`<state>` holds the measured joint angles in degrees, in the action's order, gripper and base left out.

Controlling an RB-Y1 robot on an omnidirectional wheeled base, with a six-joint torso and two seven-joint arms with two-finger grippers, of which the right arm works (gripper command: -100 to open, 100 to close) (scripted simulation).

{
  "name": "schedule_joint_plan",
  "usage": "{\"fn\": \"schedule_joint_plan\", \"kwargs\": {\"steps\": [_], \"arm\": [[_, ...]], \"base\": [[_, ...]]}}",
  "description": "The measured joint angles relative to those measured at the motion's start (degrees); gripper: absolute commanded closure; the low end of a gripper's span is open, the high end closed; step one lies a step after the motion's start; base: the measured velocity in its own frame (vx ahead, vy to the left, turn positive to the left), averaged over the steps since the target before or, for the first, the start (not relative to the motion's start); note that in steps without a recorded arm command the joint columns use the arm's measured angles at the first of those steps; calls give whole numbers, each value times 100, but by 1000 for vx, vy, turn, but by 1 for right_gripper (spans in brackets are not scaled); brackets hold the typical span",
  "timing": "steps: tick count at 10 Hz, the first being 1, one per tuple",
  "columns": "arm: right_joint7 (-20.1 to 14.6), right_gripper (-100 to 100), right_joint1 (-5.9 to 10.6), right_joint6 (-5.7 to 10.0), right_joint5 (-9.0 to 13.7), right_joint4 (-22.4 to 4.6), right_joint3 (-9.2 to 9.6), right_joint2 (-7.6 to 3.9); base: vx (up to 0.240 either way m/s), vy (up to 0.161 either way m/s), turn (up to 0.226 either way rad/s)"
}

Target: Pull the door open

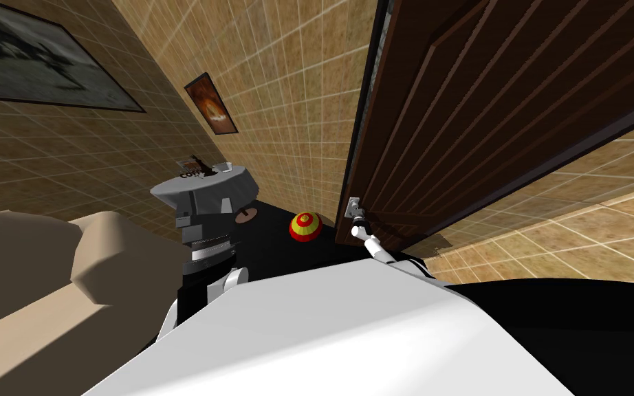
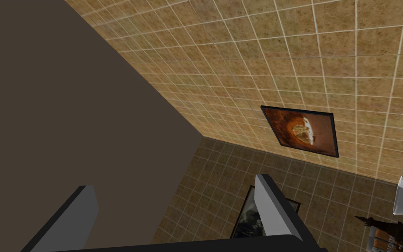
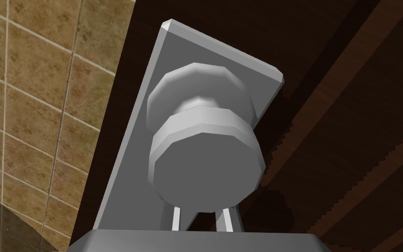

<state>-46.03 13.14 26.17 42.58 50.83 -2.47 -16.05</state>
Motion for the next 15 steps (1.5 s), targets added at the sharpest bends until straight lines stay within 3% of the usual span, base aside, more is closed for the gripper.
{"fn": "schedule_joint_plan", "kwargs": {"steps": [1, 4, 7, 8, 10, 12, 15], "arm": [[-87, 100, -96, -41, 100, 144, -32, 2], [-385, 100, -59, 28, 253, 22, 26, -65], [-659, 100, -56, 10, 560, 55, -37, -25], [-715, 100, -173, -50, 634, 222, -54, -50], [-888, 100, -39, 15, 681, 4, 2, -103], [-1045, 100, -146, 4, 836, 137, -27, -104], [-1220, 100, -121, -5, 998, 123, -41, -111]], "base": [[-5, -18, 31], [-6, -19, 94], [-7, -33, 110], [2, -7, 8], [-2, -12, 71], [-1, -23, 84], [-1, -19, 43]]}}
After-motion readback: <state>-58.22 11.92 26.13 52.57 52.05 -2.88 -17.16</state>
